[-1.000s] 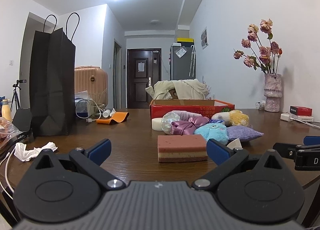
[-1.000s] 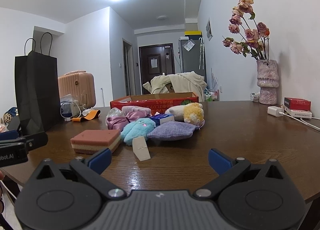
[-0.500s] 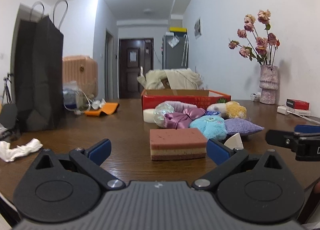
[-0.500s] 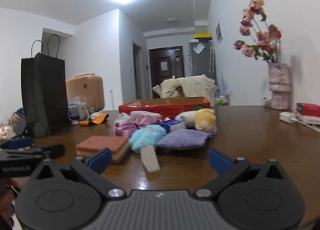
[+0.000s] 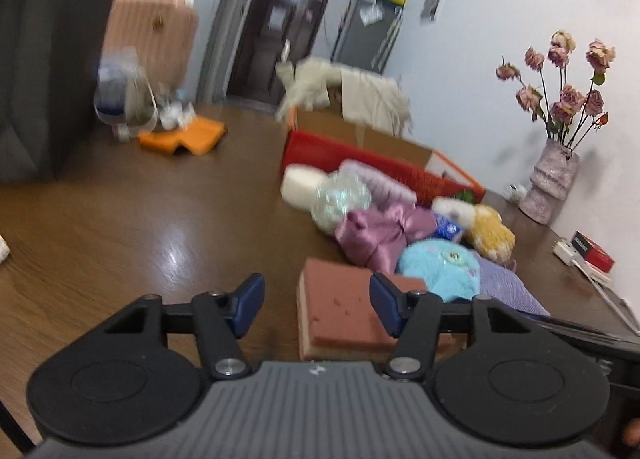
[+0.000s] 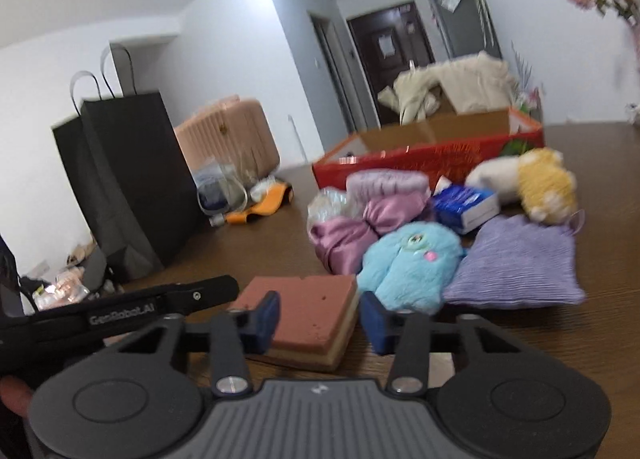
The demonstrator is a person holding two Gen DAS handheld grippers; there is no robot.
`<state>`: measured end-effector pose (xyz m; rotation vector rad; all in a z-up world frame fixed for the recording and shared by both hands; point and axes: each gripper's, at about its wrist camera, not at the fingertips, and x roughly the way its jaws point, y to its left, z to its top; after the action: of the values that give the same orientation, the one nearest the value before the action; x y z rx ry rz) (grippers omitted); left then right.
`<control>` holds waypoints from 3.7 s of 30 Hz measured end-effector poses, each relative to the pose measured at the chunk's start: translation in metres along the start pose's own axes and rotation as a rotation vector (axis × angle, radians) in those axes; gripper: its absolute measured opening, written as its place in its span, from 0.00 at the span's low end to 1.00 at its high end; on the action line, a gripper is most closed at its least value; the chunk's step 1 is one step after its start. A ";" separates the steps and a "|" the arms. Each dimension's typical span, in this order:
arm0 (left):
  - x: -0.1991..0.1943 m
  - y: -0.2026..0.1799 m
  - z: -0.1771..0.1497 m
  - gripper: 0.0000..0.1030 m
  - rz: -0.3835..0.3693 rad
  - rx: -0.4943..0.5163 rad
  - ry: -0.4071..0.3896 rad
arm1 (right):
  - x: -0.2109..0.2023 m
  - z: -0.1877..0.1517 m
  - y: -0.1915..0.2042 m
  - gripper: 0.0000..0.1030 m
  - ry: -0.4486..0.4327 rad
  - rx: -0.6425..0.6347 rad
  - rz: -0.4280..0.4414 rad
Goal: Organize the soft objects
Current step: 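Grasp the pink-and-cream sponge block with both tools and lift it, then lower the sponge block into the red box and open both tools, then move both tools back over the yellow-and-white plush toy, then grasp the yellow-and-white plush toy with both tools and carry it to the box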
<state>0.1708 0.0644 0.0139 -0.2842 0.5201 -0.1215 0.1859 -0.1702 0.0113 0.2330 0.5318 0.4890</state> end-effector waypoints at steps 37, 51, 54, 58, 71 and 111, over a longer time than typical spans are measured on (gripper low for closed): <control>0.372 0.003 0.262 0.30 0.047 -0.023 0.219 | 0.376 0.260 -0.137 0.24 0.312 0.059 -0.159; 0.194 -0.044 0.293 0.59 0.038 0.148 0.040 | 0.165 0.324 -0.100 0.33 0.072 -0.001 -0.201; 0.139 -0.054 0.292 0.73 0.029 0.175 -0.018 | 0.122 0.326 -0.093 0.46 0.033 -0.009 -0.207; 0.078 -0.067 0.278 0.80 0.007 0.213 -0.063 | 0.043 0.313 -0.075 0.54 -0.034 -0.034 -0.210; -0.068 -0.072 0.113 1.00 -0.107 0.354 -0.236 | -0.106 0.144 -0.058 0.68 -0.115 -0.124 -0.140; 0.238 -0.181 0.089 0.74 -0.274 0.475 0.192 | 0.060 0.089 -0.177 0.39 0.008 -0.017 -0.311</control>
<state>0.4133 -0.1317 0.0289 0.1241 0.6233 -0.5343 0.3472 -0.3001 0.0012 0.1285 0.5595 0.1918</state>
